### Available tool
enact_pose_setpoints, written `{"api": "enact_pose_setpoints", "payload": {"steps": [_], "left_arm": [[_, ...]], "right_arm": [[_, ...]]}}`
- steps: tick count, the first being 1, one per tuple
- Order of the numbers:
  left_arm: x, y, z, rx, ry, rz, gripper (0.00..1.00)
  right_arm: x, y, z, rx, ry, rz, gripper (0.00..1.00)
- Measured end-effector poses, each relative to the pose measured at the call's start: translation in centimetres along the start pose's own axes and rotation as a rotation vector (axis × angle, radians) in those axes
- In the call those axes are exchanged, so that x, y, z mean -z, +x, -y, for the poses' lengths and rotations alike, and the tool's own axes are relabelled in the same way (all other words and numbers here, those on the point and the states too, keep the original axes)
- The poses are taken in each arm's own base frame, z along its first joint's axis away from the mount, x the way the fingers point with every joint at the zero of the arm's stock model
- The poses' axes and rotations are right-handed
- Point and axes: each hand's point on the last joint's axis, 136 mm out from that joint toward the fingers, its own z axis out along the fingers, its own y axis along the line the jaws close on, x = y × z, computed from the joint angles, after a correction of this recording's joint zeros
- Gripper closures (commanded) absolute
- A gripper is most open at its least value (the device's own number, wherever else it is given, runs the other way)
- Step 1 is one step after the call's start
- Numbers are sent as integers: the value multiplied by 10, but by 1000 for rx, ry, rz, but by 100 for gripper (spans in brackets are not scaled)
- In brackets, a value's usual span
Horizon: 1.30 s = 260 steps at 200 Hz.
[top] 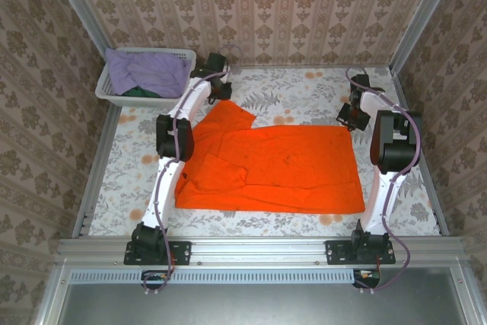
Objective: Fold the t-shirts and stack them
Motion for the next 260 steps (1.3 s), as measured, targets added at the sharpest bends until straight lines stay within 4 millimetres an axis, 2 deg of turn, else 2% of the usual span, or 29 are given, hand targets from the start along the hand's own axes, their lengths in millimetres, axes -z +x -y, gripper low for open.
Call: {"api": "enact_pose_setpoints", "payload": {"steps": [11,56,121,161,190,216,231,243,260], "left_arm": [[0,0,2,-2,4,-1,86],[0,1,9,-3,22,-4,100],[1,4,13,-14,13,10,100],[9,11,32,-43,22,19,100],[22,4,44,-62,26,67,100],[33,-7,44,-66,19,110,100],[37,-12,40,-67,1,121,77],[40,-13,38,-72,-16,117,67],[45,-18,34,-79,-29,117,59]], "right_arm": [[0,0,0,1,0,0,97],[0,0,0,3,-1,0,99],[0,0,-1,1,-16,9,100],[2,2,-9,1,-73,28,100],[13,3,-13,1,-107,49,100],[28,-5,-18,1,-138,92,100],[32,-8,-20,1,-149,107,100],[32,-10,-21,1,-154,113,100],[31,-9,-21,1,-155,112,100]]}}
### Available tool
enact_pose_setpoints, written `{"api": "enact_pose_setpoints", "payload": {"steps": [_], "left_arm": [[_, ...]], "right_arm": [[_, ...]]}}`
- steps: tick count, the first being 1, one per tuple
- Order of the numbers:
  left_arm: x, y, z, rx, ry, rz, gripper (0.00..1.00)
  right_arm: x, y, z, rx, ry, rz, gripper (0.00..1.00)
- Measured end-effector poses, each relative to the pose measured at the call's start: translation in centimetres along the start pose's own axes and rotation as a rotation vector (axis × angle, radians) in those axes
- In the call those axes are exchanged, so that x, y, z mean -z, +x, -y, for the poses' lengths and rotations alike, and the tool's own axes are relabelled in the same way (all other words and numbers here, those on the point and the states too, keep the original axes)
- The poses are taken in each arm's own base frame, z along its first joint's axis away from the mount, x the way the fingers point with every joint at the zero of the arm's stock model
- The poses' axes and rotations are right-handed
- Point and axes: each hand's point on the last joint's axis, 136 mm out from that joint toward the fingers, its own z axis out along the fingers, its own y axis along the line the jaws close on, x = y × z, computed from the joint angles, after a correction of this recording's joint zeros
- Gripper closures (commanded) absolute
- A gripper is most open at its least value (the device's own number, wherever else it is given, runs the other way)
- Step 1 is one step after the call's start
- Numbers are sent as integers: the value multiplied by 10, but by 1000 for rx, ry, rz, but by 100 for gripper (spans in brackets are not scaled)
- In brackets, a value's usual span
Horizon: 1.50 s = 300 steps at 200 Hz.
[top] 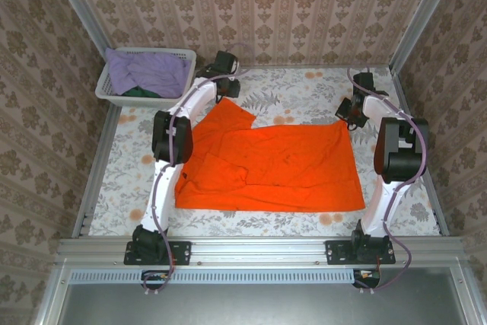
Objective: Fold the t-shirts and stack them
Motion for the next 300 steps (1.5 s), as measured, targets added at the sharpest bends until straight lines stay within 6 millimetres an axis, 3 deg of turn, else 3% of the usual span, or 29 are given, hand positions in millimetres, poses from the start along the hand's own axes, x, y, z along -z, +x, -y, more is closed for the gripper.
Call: {"api": "enact_pose_setpoints", "payload": {"steps": [31,97,124,168,253,300], "left_arm": [[-2,3,-5,1,-8,-30,48],[-32,38,-14,10,-19,-160,51],[-30,37,-15,10,-19,-163,54],[-30,41,-15,10,-21,-181,65],[-30,38,-13,0,-12,-172,100],[-34,37,-10,-17,-22,-129,100]], "right_arm": [[0,0,0,0,-1,2,100],[0,1,-3,0,-15,-4,100],[0,1,-3,0,-18,-5,100],[-1,2,-3,0,-17,-7,100],[-2,4,-2,0,-15,-12,100],[-7,11,2,-1,-10,-21,100]]}}
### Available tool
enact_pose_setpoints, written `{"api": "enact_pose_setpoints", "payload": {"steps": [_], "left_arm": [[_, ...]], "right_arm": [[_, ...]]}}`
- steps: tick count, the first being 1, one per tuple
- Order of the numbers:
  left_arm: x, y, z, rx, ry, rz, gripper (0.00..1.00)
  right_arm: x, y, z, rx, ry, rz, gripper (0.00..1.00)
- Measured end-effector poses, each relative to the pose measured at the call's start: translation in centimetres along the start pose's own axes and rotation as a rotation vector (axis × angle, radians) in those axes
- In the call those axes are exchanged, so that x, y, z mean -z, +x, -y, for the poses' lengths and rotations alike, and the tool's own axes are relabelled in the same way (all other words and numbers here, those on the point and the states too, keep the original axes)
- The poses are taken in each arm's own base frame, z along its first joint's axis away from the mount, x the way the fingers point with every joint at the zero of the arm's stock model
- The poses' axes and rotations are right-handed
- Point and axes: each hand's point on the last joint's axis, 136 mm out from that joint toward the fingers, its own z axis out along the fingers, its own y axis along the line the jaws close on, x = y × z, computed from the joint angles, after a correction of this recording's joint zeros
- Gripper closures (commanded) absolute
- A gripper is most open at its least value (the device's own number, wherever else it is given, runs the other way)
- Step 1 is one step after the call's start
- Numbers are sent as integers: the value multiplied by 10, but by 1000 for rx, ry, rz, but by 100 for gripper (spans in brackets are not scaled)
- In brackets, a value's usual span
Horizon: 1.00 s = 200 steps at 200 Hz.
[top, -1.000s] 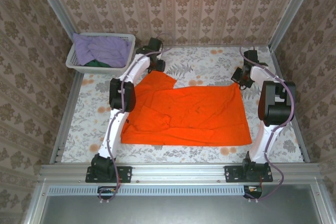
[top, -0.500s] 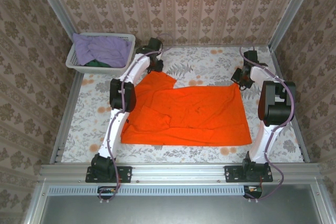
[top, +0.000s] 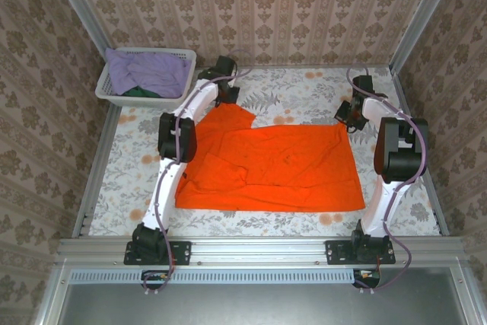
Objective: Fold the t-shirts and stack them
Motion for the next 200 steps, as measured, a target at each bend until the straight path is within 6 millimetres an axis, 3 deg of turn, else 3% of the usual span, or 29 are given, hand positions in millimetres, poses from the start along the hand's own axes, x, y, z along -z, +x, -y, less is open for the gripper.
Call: {"api": "enact_pose_setpoints", "payload": {"steps": [47,67,103,122,138,173,200], "left_arm": [[25,18,3,-14,-25,50,100],[58,18,4,-17,-33,119,100],[149,14,24,-43,-36,331,100],[183,31,36,-61,-32,393,100],[196,51,40,-62,-36,410,100],[212,104,25,-7,-77,371,100],[235,114,16,47,-90,387,100]], "right_arm": [[3,15,7,-3,5,-19,100],[15,17,7,-7,-5,-6,100],[41,22,8,-36,-27,34,100],[54,34,14,-59,-32,42,100],[60,45,20,-80,-33,44,100],[67,72,37,-137,-29,36,100],[75,80,49,-183,-29,52,100]]}}
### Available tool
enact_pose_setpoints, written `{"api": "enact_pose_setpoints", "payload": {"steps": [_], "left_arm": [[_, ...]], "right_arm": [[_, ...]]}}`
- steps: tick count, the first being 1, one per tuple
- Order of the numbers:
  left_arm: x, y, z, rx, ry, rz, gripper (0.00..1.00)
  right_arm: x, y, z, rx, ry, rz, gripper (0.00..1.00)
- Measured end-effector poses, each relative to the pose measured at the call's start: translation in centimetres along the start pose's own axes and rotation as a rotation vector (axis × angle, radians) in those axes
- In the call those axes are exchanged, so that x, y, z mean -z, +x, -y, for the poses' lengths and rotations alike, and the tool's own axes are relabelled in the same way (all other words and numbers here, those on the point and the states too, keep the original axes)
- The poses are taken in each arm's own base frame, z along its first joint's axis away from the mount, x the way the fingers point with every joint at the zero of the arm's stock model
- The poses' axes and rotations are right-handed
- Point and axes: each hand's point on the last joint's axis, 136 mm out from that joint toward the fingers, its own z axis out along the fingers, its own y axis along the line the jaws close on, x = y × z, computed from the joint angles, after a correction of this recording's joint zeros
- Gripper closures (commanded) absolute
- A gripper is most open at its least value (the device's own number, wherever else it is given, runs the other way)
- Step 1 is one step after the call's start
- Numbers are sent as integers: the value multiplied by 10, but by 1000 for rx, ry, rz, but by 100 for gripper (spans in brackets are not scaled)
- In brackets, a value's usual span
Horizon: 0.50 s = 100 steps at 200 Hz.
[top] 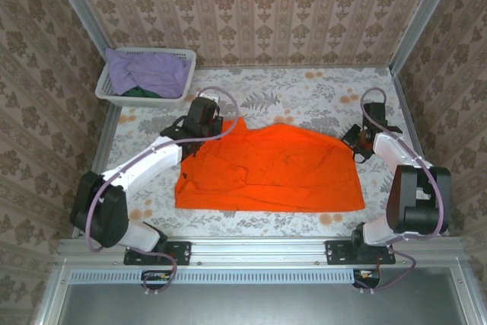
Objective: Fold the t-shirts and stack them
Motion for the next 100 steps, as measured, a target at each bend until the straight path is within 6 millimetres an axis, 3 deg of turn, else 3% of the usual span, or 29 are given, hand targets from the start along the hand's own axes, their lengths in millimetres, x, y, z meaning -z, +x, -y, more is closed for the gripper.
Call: {"api": "enact_pose_setpoints", "payload": {"steps": [39,100], "left_arm": [[23,25,-13,57,-11,-34,100],[36,72,-21,114,-9,-133,100]], "right_arm": [[1,0,12,-40,-1,10,100],[2,5,22,-58,6,12,94]]}}
